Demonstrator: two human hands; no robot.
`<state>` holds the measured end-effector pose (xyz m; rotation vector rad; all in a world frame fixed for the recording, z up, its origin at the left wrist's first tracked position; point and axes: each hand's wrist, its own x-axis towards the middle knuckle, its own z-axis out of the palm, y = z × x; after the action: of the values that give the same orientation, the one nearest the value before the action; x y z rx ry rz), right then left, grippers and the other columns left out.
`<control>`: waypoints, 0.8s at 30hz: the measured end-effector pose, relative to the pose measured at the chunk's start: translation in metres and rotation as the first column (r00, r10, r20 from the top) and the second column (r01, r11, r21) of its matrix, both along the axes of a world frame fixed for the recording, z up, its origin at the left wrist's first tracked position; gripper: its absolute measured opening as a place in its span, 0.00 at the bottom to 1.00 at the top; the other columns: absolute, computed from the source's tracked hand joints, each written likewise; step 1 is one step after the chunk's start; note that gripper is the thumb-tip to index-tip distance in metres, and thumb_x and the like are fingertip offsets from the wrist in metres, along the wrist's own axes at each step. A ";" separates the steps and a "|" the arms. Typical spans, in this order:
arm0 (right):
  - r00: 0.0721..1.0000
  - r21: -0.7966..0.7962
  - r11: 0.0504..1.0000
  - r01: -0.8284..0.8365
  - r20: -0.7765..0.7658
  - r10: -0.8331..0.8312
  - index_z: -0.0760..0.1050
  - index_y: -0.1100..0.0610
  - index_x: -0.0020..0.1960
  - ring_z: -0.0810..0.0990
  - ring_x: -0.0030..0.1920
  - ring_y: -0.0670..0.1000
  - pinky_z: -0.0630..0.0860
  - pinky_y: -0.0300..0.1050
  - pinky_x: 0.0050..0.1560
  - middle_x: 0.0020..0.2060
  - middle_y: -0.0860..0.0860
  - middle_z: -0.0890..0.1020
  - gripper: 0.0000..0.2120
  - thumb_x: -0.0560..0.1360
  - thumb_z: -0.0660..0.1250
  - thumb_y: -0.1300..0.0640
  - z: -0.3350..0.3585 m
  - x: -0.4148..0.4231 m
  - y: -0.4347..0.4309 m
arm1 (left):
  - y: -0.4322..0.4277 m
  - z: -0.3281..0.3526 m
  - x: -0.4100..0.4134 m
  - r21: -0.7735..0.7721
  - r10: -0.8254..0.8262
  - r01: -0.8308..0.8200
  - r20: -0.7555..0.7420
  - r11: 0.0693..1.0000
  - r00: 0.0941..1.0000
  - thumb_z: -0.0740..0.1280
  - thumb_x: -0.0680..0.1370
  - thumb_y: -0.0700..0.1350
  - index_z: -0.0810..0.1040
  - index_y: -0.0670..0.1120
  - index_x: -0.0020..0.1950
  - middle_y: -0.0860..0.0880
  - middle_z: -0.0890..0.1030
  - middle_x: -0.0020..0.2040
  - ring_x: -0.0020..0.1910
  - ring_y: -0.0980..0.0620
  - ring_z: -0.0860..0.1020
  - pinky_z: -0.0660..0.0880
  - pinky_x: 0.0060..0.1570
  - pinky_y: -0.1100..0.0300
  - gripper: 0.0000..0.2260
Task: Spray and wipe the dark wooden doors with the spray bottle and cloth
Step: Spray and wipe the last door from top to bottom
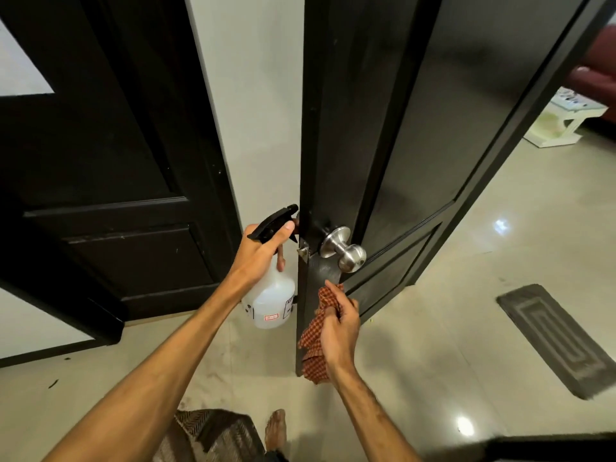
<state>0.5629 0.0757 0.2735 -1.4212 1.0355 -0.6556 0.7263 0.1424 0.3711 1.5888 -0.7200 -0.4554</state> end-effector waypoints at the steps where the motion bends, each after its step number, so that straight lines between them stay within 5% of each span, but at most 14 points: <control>1: 1.000 -0.001 1.000 0.009 -0.021 -0.009 0.77 0.41 0.68 0.79 0.54 0.54 0.83 0.60 0.52 0.58 0.47 0.71 0.25 0.82 0.60 0.66 -0.003 -0.004 0.001 | 0.002 0.002 -0.003 0.020 -0.038 0.038 0.009 0.999 0.999 0.64 0.85 0.52 0.82 0.47 0.65 0.43 0.76 0.27 0.29 0.40 0.79 0.80 0.60 0.51 0.14; 4: 0.997 -0.017 0.998 0.063 -0.037 -0.064 0.77 0.44 0.68 0.79 0.55 0.51 0.83 0.54 0.53 0.60 0.46 0.71 0.23 0.78 0.68 0.65 -0.004 -0.014 0.006 | 0.003 0.012 -0.018 0.055 -0.162 0.160 0.033 0.986 0.986 0.64 0.85 0.49 0.81 0.44 0.65 0.52 0.82 0.29 0.35 0.31 0.80 0.79 0.62 0.42 0.14; 7: 0.989 -0.084 0.988 0.129 -0.068 -0.135 0.78 0.47 0.66 0.75 0.56 0.46 0.72 0.34 0.50 0.60 0.46 0.72 0.22 0.73 0.77 0.56 0.005 -0.022 0.011 | 0.004 0.019 -0.034 0.064 -0.251 0.249 0.016 0.966 0.968 0.64 0.85 0.47 0.82 0.43 0.64 0.56 0.87 0.43 0.28 0.40 0.77 0.81 0.52 0.38 0.13; 11: 0.947 -0.203 0.938 0.280 -0.103 -0.304 0.79 0.48 0.62 0.77 0.55 0.46 0.76 0.40 0.52 0.59 0.44 0.73 0.27 0.67 0.81 0.41 0.008 -0.041 0.015 | -0.005 0.016 -0.051 0.030 -0.399 0.399 -0.008 0.917 0.917 0.66 0.84 0.48 0.83 0.49 0.63 0.51 0.85 0.61 0.26 0.46 0.75 0.79 0.37 0.50 0.11; 14: 0.896 -0.263 0.882 0.391 -0.110 -0.430 0.79 0.51 0.62 0.76 0.53 0.44 0.75 0.36 0.51 0.60 0.45 0.73 0.28 0.66 0.81 0.41 0.007 -0.059 0.017 | -0.014 0.016 -0.066 0.018 -0.503 0.503 -0.009 0.864 0.864 0.67 0.83 0.50 0.84 0.51 0.62 0.51 0.86 0.60 0.27 0.47 0.75 0.77 0.33 0.52 0.11; 18: 0.807 -0.314 0.789 0.528 -0.105 -0.581 0.83 0.49 0.59 0.79 0.52 0.43 0.80 0.43 0.53 0.60 0.43 0.75 0.21 0.69 0.81 0.44 0.005 -0.084 0.013 | -0.031 0.015 -0.088 0.010 -0.614 0.614 -0.017 0.789 0.789 0.65 0.85 0.46 0.83 0.44 0.64 0.49 0.86 0.60 0.30 0.50 0.80 0.76 0.35 0.45 0.12; 21: 0.770 -0.343 0.739 0.580 -0.065 -0.635 0.83 0.47 0.59 0.81 0.51 0.44 0.83 0.50 0.51 0.60 0.41 0.75 0.19 0.70 0.80 0.44 0.002 -0.104 0.011 | -0.047 0.008 -0.104 0.002 -0.686 0.687 -0.056 0.727 0.726 0.66 0.84 0.49 0.82 0.45 0.66 0.48 0.86 0.61 0.50 0.26 0.81 0.75 0.35 0.50 0.14; 24: 0.734 -0.367 0.691 0.623 -0.032 -0.678 0.82 0.48 0.62 0.82 0.51 0.46 0.85 0.52 0.50 0.61 0.42 0.74 0.20 0.72 0.79 0.47 0.000 -0.125 0.010 | -0.060 -0.001 -0.123 0.001 -0.720 0.720 -0.039 0.694 0.693 0.67 0.83 0.53 0.83 0.48 0.66 0.48 0.86 0.61 0.43 0.26 0.80 0.76 0.35 0.52 0.15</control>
<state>0.4380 0.0859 0.2732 -1.3905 1.6601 -1.3065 0.6030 0.0822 0.3697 1.2487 -1.3241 -1.0664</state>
